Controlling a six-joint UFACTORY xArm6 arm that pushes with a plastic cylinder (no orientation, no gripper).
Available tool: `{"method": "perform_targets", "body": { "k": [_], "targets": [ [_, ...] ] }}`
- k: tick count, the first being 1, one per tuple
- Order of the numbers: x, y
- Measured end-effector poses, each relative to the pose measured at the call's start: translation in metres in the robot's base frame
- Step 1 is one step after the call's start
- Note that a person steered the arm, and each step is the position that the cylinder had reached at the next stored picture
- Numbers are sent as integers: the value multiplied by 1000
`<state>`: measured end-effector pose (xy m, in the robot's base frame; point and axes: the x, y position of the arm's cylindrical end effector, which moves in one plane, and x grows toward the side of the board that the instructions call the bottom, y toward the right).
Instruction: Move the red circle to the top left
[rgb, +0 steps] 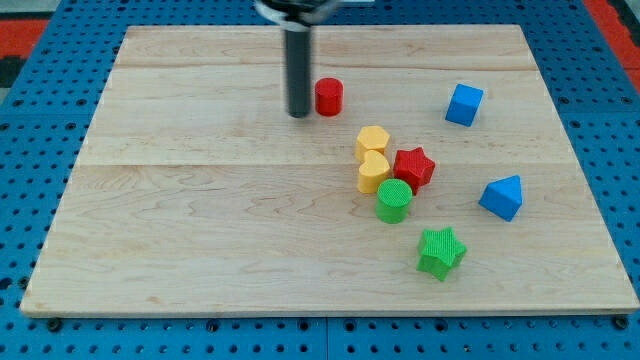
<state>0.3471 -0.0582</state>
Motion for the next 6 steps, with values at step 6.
{"method": "perform_targets", "body": {
  "k": [6],
  "targets": [
    [-94,-80]
  ]
}}
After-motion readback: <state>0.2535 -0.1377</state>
